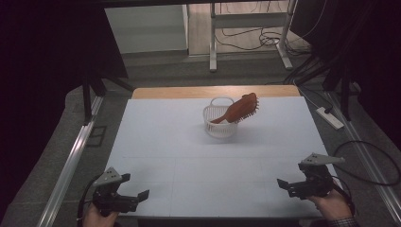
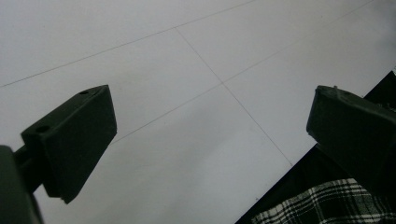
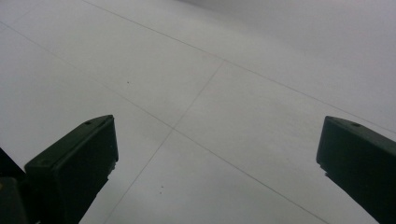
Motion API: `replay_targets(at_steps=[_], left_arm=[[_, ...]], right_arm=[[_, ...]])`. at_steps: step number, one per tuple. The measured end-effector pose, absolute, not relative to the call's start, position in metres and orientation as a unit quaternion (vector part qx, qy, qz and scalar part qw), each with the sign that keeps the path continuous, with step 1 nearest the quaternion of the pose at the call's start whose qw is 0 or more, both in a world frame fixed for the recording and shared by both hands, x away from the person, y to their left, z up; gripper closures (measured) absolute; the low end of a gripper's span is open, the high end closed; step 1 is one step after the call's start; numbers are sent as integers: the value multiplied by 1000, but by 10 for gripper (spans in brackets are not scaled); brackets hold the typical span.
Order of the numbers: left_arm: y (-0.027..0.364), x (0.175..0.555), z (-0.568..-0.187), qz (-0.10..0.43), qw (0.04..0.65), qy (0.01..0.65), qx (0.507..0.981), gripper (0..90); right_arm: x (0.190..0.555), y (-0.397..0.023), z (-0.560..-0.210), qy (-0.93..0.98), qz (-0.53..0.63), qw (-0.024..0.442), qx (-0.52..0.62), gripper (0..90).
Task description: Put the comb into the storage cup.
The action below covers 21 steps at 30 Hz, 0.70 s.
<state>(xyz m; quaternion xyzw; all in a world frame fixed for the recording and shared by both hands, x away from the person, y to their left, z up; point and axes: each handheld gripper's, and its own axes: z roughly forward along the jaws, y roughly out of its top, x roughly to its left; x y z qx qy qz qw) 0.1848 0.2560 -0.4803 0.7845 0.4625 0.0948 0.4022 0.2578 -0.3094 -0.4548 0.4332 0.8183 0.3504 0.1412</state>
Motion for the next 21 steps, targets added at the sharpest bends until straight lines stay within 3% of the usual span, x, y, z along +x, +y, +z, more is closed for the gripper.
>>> replay_targets(at_steps=[21], left_arm=[[256,185,-480,95,402,463,784,22]], right_arm=[[242,-322,-456,811,345,152,448,0]])
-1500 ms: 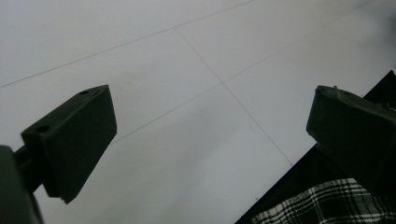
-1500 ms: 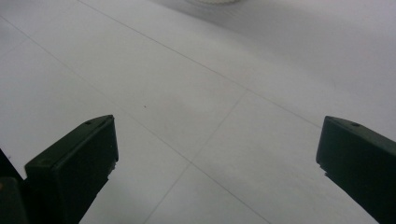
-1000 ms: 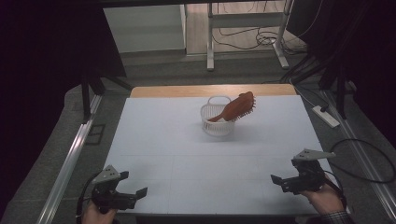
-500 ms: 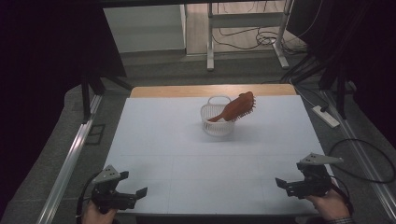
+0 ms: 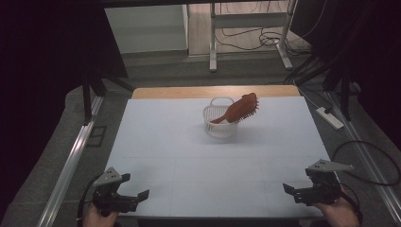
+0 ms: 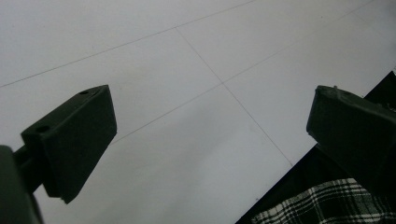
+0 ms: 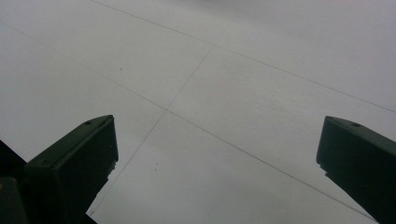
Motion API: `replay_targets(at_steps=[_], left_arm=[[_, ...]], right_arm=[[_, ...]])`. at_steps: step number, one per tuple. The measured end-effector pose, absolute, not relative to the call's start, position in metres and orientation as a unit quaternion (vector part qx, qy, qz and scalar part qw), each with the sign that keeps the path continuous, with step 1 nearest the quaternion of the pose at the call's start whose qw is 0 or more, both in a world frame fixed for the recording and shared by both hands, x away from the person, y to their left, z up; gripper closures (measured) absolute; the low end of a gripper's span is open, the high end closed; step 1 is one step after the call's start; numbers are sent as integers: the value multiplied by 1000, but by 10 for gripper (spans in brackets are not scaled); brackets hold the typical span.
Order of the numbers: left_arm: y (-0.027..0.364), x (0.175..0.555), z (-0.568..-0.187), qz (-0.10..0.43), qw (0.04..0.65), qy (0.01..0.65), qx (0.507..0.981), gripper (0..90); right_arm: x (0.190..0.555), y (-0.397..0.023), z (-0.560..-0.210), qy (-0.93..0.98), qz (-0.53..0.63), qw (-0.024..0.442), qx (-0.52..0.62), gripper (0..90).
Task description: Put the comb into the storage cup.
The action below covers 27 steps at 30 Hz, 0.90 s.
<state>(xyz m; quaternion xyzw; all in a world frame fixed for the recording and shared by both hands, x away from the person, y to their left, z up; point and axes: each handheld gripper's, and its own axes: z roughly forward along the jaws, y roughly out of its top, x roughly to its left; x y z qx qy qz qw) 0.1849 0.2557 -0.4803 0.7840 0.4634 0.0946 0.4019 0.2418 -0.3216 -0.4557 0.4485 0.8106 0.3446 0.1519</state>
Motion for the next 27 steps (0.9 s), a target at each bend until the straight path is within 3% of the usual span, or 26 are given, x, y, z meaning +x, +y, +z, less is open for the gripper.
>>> replay_targets(at_steps=[27], left_arm=[[256,185,-480,96,402,467,782,21]], right_arm=[[234,-326,-454,813,323,158,458,0]])
